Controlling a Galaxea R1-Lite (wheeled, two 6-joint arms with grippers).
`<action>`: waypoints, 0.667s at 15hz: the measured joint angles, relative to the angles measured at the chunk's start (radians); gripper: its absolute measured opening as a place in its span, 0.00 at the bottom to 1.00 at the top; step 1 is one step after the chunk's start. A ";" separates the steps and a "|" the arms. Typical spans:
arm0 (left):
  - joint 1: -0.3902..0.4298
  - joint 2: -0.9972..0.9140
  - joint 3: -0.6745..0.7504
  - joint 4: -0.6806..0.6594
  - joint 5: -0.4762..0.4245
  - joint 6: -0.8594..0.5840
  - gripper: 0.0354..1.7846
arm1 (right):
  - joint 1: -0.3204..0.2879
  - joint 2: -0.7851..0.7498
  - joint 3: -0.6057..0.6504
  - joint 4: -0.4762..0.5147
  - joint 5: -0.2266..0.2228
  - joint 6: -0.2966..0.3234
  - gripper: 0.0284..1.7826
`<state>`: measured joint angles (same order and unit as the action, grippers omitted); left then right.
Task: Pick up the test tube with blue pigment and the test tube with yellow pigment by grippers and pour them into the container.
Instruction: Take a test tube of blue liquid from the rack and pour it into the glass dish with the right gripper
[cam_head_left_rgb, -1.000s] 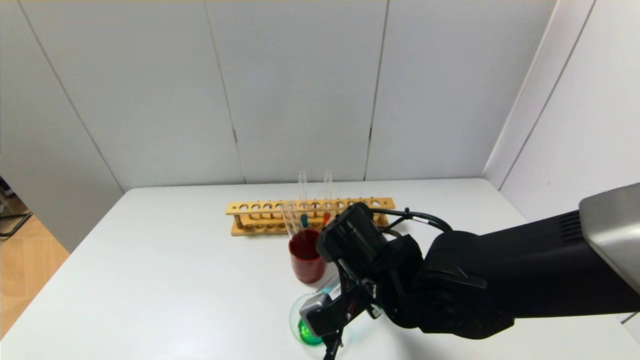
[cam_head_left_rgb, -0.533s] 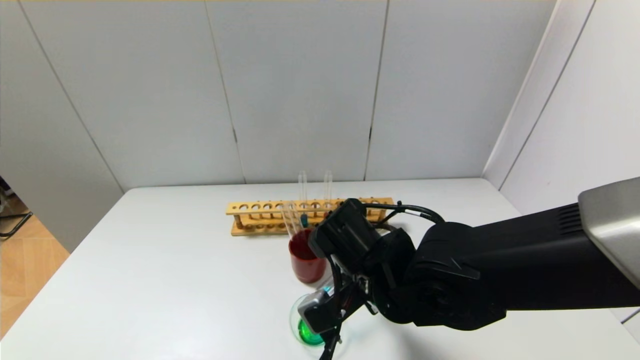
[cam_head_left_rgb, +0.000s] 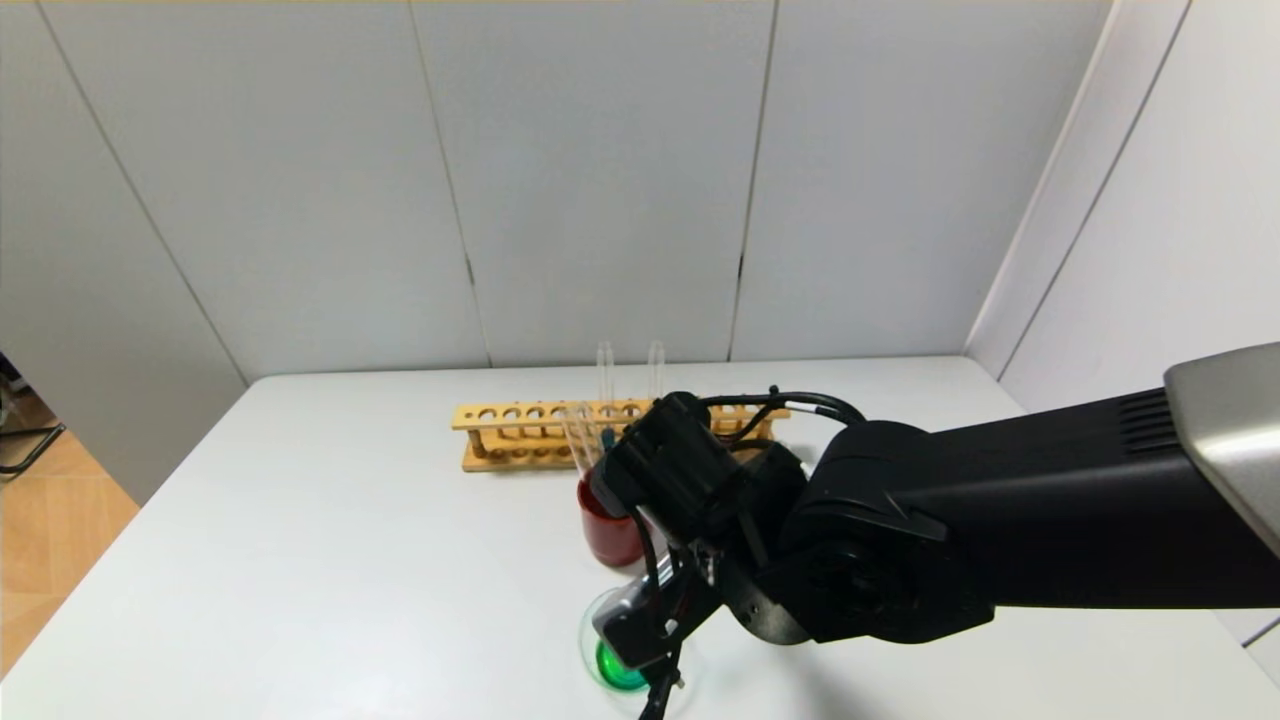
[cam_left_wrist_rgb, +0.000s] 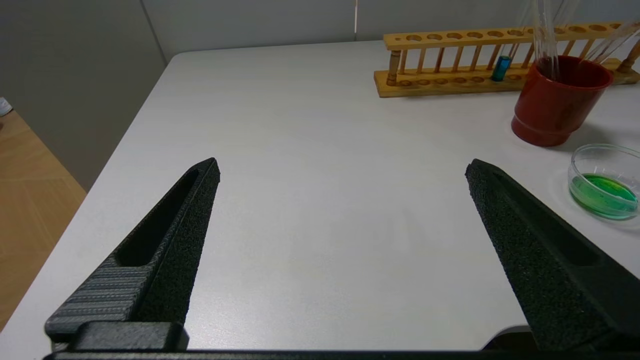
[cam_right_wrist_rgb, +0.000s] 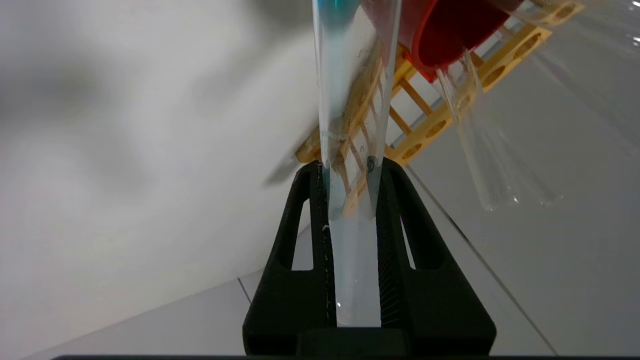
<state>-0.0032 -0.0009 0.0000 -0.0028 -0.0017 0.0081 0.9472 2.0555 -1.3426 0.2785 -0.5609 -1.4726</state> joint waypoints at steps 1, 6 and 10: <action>0.000 0.000 0.000 0.000 0.000 0.000 0.97 | 0.005 0.001 -0.006 0.002 -0.013 -0.007 0.17; 0.000 0.000 0.000 0.000 0.000 0.000 0.97 | 0.020 0.016 -0.036 0.040 -0.049 -0.023 0.17; 0.000 0.000 0.000 0.000 0.000 0.000 0.97 | 0.031 0.029 -0.065 0.073 -0.073 -0.030 0.17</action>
<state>-0.0032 -0.0009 0.0000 -0.0028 -0.0017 0.0081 0.9779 2.0845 -1.4077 0.3515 -0.6340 -1.5023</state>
